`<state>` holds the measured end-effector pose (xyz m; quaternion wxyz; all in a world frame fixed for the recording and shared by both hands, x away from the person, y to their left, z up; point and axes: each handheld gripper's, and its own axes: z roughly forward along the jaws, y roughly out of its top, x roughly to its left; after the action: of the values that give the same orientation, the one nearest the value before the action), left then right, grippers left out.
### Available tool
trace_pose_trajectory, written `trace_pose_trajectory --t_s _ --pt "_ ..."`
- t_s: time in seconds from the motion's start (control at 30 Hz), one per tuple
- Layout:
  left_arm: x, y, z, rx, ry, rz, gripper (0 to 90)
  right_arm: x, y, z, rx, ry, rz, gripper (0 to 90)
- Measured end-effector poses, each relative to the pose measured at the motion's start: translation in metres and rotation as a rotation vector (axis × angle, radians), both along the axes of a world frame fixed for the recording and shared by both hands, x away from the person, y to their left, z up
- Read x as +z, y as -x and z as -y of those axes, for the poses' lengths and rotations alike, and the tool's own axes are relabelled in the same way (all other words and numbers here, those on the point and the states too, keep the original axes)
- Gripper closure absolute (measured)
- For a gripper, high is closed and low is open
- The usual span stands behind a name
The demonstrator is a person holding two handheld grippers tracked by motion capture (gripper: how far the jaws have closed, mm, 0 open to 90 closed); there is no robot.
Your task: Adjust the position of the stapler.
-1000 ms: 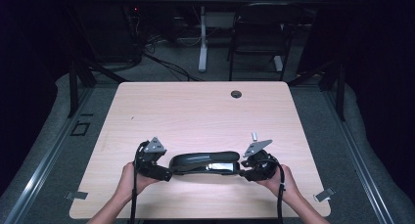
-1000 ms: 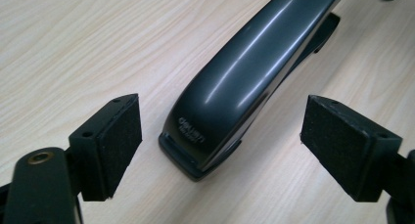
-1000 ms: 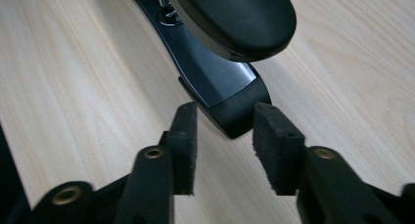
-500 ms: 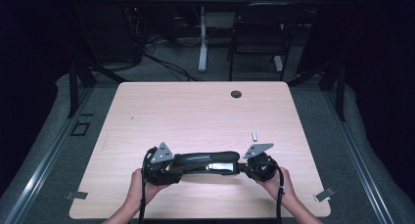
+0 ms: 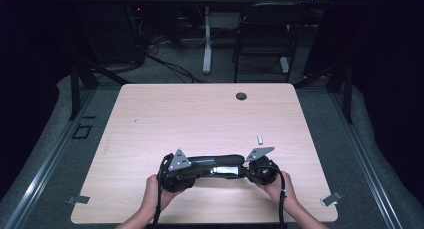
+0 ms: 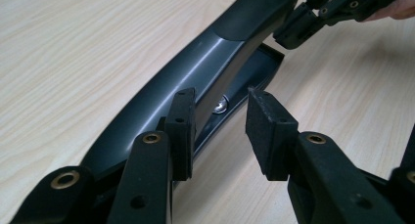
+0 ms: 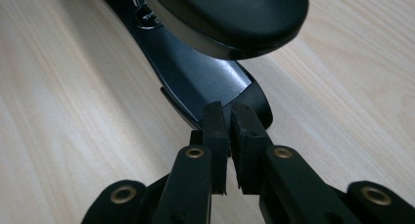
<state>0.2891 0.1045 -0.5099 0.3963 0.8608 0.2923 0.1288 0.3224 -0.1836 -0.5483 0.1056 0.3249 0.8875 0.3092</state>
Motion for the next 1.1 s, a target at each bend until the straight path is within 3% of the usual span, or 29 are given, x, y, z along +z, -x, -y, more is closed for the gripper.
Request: trace_pose_trajectory --t_s 0.13,0.33,0.47,0.63,0.8,1.1 --pt "-0.001 0.005 0.012 -0.006 0.018 0.027 66.4 0.002 0.001 0.002 -0.007 0.003 0.029 85.3" --pt "-0.004 0.010 0.028 -0.032 -0.003 0.043 67.6 0.006 0.003 0.007 -0.019 -0.004 0.036 85.3" --pt "-0.008 0.008 0.030 -0.021 0.019 0.030 68.3 0.006 0.002 0.009 -0.023 -0.001 0.028 85.4" --pt "-0.011 0.009 0.033 -0.024 0.013 0.043 68.2 0.004 -0.001 0.009 -0.023 -0.001 0.022 85.3" --pt "-0.016 0.009 0.039 -0.023 0.012 0.018 68.0 0.001 -0.001 0.006 -0.021 -0.003 0.008 85.2" --pt "-0.025 0.010 0.053 -0.007 -0.012 0.034 72.4 -0.001 0.001 0.003 -0.019 0.003 0.027 85.5"
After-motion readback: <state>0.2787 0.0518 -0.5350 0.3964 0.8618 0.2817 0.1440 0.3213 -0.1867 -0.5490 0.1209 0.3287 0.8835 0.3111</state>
